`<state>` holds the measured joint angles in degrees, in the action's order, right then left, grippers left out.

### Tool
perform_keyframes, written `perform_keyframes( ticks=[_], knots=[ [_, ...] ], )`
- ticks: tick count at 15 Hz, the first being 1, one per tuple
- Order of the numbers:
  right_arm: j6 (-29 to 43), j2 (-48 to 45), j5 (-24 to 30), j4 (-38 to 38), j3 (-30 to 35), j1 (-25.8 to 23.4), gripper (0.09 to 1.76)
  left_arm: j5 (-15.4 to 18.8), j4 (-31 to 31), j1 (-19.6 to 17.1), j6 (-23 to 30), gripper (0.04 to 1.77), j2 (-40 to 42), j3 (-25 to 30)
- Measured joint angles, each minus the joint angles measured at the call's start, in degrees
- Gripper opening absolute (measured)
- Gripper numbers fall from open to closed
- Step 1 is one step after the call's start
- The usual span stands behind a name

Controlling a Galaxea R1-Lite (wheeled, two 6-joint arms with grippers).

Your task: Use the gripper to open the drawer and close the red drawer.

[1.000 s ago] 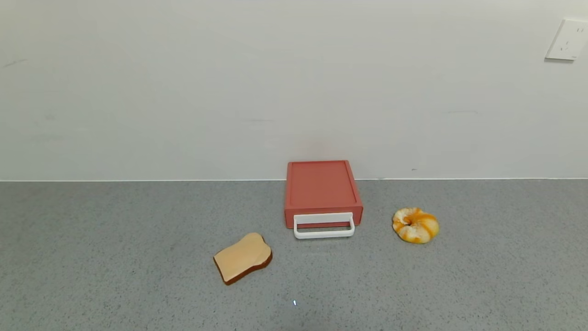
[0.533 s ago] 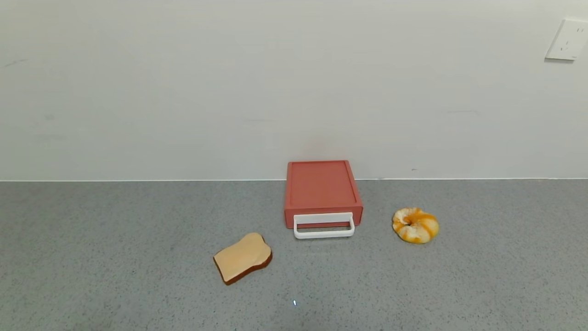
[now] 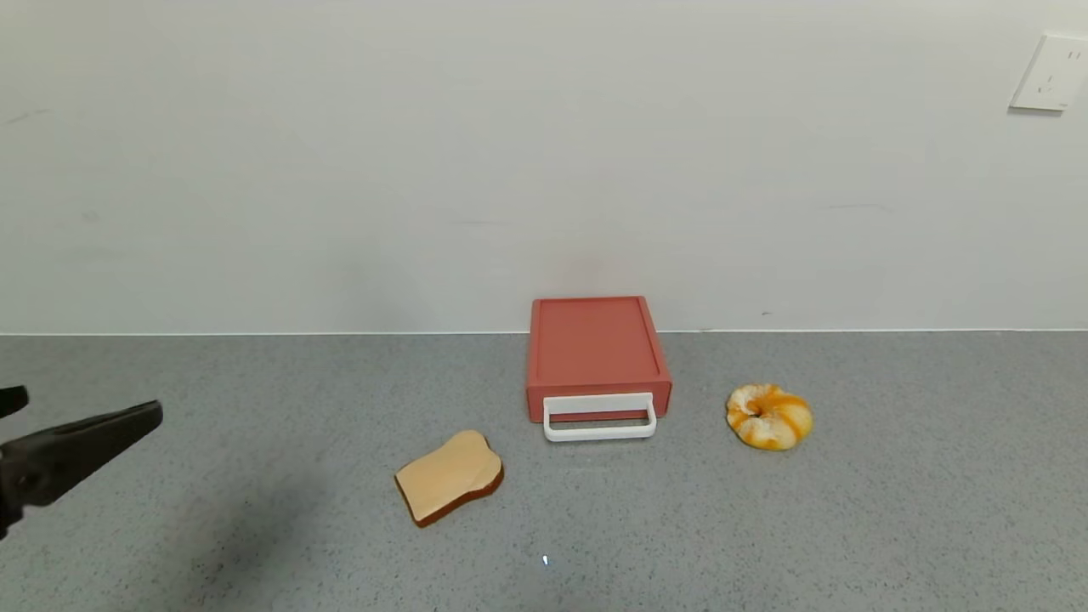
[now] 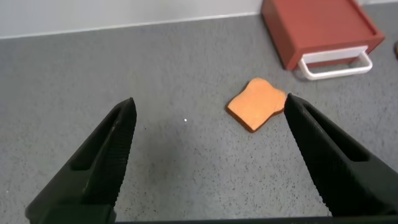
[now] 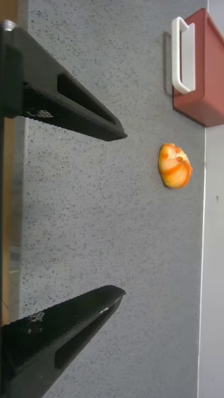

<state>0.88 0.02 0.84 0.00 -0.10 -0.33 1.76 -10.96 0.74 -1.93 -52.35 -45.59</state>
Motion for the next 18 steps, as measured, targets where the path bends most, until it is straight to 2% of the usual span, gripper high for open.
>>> perform_keyframes(
  ticks=[1, 4, 6, 9, 13, 18],
  knots=[
    [-0.02, 0.0, 0.01, 0.0, 0.0, 0.0, 1.71, 1.55, -1.8, 0.1, -0.49, 1.72, -3.69, -2.94],
    [-0.06, 0.0, 0.01, 0.07, 0.0, 0.06, 1.71, 12.3, -3.84, 0.44, -2.1, 1.72, -13.25, -9.73],
    [-0.04, 0.0, 0.01, 0.05, 0.0, 0.06, 1.71, 14.49, -3.84, 1.9, -2.62, 1.72, -17.94, -12.57],
    [-0.04, 0.0, 0.01, 0.05, 0.0, 0.06, 1.71, 14.92, -3.47, 7.06, -2.58, 1.72, -23.67, -15.84],
    [-0.04, 0.0, 0.01, 0.0, 0.0, 0.06, 1.71, 13.73, -3.43, 14.3, -2.04, 1.72, -29.21, -19.72],
    [-0.04, 0.0, 0.0, 0.02, 0.0, 0.06, 1.71, 8.87, -3.73, 20.97, -1.51, 1.72, -34.56, -23.53]
  ],
)
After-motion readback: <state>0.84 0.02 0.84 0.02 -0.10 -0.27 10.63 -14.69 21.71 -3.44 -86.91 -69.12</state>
